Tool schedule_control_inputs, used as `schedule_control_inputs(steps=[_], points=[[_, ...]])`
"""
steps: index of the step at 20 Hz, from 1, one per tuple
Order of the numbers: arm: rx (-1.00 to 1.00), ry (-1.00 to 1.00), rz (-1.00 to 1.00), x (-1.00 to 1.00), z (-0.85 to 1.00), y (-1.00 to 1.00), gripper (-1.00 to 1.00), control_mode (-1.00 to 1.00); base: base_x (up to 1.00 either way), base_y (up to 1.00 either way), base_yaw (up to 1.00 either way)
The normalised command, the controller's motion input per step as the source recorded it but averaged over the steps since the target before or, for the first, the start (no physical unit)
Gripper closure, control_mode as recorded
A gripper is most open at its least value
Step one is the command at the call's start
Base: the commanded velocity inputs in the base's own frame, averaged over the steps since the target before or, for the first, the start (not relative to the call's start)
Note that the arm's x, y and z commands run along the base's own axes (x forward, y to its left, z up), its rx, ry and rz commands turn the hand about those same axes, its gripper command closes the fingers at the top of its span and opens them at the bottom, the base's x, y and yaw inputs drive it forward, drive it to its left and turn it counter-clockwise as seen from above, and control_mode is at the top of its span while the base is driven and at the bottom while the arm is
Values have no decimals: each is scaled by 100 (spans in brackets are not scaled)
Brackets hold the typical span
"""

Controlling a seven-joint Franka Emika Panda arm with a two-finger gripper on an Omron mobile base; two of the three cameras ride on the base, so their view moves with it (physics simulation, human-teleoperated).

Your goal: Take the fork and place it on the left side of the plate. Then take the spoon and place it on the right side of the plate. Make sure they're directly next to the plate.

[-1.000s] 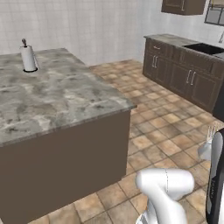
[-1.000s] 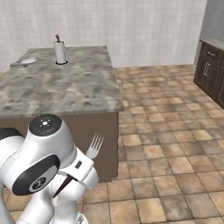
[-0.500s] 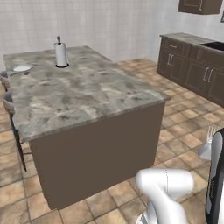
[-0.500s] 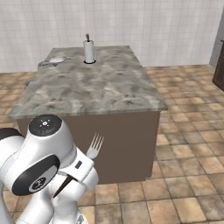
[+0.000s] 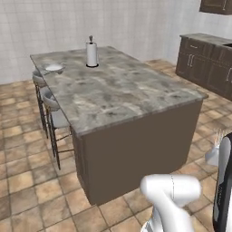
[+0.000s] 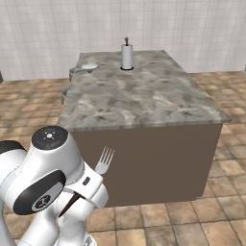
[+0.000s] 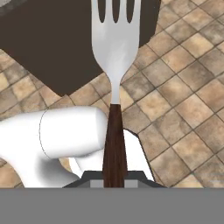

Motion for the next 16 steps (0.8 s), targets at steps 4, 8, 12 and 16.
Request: schedule_control_inputs(steps=[4, 8, 12, 16], points=[[0, 0, 0, 0, 0, 0, 100, 100, 20, 100, 0], [0, 0, 0, 0, 0, 0, 100, 100, 48, 100, 0], [0, 0, 0, 0, 0, 0, 100, 100, 68, 100, -1], [0, 0, 0, 0, 0, 0, 100, 100, 87, 100, -6]])
